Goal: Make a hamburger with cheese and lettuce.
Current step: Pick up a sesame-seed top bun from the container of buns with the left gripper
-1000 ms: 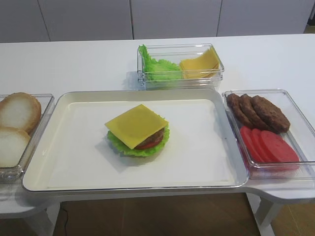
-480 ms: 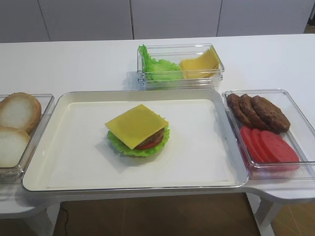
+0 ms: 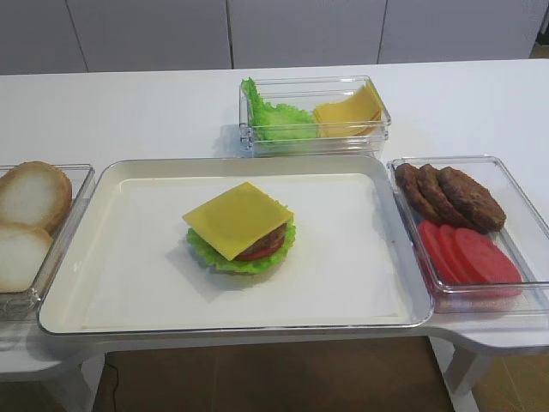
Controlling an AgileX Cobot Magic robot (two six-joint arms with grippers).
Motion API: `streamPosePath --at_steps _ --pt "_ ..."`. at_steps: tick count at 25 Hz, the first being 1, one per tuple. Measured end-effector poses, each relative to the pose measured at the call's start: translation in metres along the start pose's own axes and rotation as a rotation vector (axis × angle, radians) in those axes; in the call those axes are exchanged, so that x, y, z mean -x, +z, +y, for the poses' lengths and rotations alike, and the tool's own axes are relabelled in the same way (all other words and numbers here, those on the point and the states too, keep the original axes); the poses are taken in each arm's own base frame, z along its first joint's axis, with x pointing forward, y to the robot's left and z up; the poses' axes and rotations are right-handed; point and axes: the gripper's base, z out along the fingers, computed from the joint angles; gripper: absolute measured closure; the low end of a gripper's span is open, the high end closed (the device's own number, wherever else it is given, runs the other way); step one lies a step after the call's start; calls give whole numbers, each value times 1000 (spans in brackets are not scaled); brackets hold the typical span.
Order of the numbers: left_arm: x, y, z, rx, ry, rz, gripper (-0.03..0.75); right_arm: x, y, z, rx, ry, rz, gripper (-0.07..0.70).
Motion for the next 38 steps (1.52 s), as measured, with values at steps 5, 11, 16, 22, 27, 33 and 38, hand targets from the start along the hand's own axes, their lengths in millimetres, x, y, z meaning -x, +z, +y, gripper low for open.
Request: streamPosePath --at_steps 5,11,16,22,27,33,38 --pt "1 2 1 8 4 4 391 0 0 0 0 0 0 185" --pt "1 2 2 17 11 3 429 0 0 0 0 0 0 185" --pt "1 2 2 22 14 1 494 0 0 0 0 0 0 185" --pt "1 2 2 24 15 0 531 0 0 0 0 0 0 185" --pt "1 2 2 24 15 0 532 0 0 0 0 0 0 185" --pt "0 -2 2 22 17 -15 533 0 0 0 0 0 0 185" --pt "-3 -12 1 19 22 -52 537 0 0 0 0 0 0 185"
